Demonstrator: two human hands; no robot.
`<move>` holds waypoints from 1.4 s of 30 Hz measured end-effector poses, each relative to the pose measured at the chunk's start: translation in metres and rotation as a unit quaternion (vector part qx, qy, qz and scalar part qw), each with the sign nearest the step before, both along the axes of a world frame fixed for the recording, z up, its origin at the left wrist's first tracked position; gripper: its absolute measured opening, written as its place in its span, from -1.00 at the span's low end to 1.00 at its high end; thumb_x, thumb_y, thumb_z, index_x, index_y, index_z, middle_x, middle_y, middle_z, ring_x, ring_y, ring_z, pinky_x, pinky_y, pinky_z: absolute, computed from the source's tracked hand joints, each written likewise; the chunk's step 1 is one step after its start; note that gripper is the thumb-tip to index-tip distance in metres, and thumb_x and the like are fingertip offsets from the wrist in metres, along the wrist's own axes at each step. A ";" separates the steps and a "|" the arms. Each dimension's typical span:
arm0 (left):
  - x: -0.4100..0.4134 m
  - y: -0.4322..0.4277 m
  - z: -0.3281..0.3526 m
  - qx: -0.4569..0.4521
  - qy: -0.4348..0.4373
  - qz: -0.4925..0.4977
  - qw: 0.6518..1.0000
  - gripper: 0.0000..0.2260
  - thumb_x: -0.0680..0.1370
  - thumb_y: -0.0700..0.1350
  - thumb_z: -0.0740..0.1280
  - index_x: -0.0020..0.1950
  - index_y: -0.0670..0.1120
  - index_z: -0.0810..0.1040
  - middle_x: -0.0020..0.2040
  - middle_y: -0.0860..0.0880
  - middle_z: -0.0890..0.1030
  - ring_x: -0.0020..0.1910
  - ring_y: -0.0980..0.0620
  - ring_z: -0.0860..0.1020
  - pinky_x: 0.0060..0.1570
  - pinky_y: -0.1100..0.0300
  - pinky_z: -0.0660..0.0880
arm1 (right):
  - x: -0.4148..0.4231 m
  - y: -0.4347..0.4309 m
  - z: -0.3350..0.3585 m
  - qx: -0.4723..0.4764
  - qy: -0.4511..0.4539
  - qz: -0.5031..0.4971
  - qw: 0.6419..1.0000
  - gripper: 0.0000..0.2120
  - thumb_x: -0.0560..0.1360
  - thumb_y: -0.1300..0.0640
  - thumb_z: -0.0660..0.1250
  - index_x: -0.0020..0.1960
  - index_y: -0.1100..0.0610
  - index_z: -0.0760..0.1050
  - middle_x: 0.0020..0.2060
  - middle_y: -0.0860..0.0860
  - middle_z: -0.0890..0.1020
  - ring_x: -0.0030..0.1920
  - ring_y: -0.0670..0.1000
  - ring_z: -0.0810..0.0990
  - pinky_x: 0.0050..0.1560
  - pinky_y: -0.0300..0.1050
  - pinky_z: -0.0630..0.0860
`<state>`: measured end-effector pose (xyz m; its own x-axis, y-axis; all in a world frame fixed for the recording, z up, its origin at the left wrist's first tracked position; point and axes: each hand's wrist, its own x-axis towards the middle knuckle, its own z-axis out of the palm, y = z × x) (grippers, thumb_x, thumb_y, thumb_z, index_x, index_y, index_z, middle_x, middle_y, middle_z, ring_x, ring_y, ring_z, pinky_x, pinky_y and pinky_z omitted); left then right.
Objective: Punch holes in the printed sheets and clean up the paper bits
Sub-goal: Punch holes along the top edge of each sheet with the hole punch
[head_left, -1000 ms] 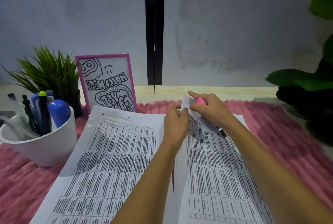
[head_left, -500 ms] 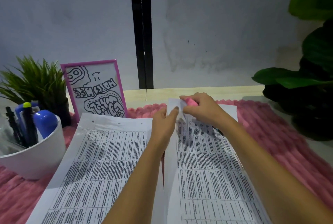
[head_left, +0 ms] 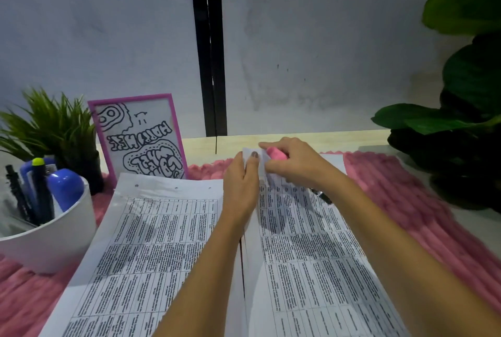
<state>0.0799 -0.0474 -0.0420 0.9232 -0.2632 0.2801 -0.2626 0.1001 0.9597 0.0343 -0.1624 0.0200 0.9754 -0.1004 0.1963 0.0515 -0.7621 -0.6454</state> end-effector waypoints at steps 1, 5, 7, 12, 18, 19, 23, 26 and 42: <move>0.002 0.001 -0.001 -0.012 -0.013 0.013 1.000 -0.84 0.68 -0.03 0.16 0.16 0.00 0.49 -0.04 -0.03 0.64 -0.05 0.00 0.64 -0.14 0.14 0.61 | -0.001 -0.002 0.000 -0.002 -0.006 -0.007 1.000 -0.91 0.46 0.14 0.33 -0.13 0.14 0.59 0.34 -0.11 0.52 -0.45 -0.18 0.43 -0.37 -0.24 0.35; 0.005 0.003 -0.003 0.004 -0.075 0.020 0.997 -0.79 0.67 -0.14 0.19 0.26 0.09 0.41 0.07 0.01 0.61 0.01 0.19 0.59 -0.09 0.32 0.53 | -0.002 -0.005 -0.003 0.001 0.000 -0.010 1.000 -0.72 0.46 0.15 0.33 0.02 0.36 0.56 0.20 -0.18 0.58 -0.45 -0.07 0.42 -0.41 -0.20 0.38; 0.005 0.003 -0.003 0.011 -0.095 0.035 0.995 -0.84 0.66 -0.20 0.18 0.17 -0.03 0.50 0.04 0.06 0.60 -0.03 0.33 0.54 -0.11 0.44 0.46 | -0.003 -0.013 -0.002 0.011 0.017 -0.018 1.000 -0.79 0.46 0.18 0.34 -0.02 0.34 0.54 0.28 -0.14 0.53 -0.51 -0.10 0.42 -0.50 -0.28 0.36; 0.006 0.001 -0.003 -0.017 -0.044 0.036 0.998 -0.84 0.66 -0.01 0.19 0.23 0.05 0.43 0.04 -0.02 0.61 -0.03 0.08 0.59 -0.08 0.15 0.55 | -0.008 -0.043 -0.001 0.051 0.025 -0.108 0.993 -0.74 0.44 0.19 0.34 -0.01 0.39 0.58 -0.01 -0.17 0.66 -0.54 -0.08 0.35 -0.50 -0.23 0.33; 0.016 0.000 -0.019 0.077 0.081 -0.120 0.987 -0.45 0.41 0.08 0.53 0.32 -0.07 0.48 0.17 -0.03 0.65 0.12 0.02 0.65 0.08 0.09 0.61 | -0.001 -0.043 -0.002 0.099 -0.051 -0.213 0.971 -0.65 0.42 0.09 0.34 0.05 0.36 0.55 -0.33 0.19 0.56 -0.37 0.03 0.42 -0.29 -0.03 0.45; 0.016 -0.001 -0.020 0.074 0.090 -0.133 0.984 -0.47 0.41 0.02 0.53 0.31 -0.09 0.47 0.15 -0.04 0.66 0.11 0.00 0.65 0.09 0.08 0.61 | 0.000 -0.043 -0.001 0.109 -0.052 -0.220 0.968 -0.64 0.42 0.08 0.35 0.07 0.35 0.56 -0.34 0.17 0.58 -0.38 0.02 0.42 -0.30 -0.01 0.48; 0.012 0.002 -0.018 0.062 0.088 -0.150 0.983 -0.69 0.54 -0.11 0.38 0.27 -0.09 0.50 0.05 -0.08 0.69 0.00 -0.03 0.68 -0.01 0.02 0.63 | -0.005 -0.044 0.004 0.140 0.013 -0.175 0.974 -0.76 0.46 0.13 0.36 0.10 0.15 0.58 -0.43 0.12 0.55 -0.56 -0.02 0.42 -0.52 -0.19 0.40; 0.010 0.004 -0.013 0.049 0.112 -0.165 0.979 -0.62 0.50 -0.06 0.38 0.28 -0.14 0.46 0.07 -0.16 0.67 -0.01 -0.10 0.68 -0.11 0.06 0.65 | -0.005 -0.046 0.006 0.114 0.050 -0.139 0.982 -0.73 0.47 0.15 0.36 0.15 0.18 0.55 -0.33 0.19 0.59 -0.52 0.01 0.47 -0.54 -0.20 0.42; -0.003 0.015 0.009 0.046 0.062 -0.133 0.988 -0.88 0.60 -0.05 0.29 0.00 -0.01 0.62 -0.10 -0.13 0.70 -0.12 -0.08 0.69 -0.16 0.10 0.61 | -0.003 -0.019 0.009 0.030 0.056 -0.043 0.997 -0.71 0.46 0.21 0.37 0.17 0.22 0.61 -0.34 -0.31 0.55 -0.53 -0.08 0.35 -0.54 -0.28 0.32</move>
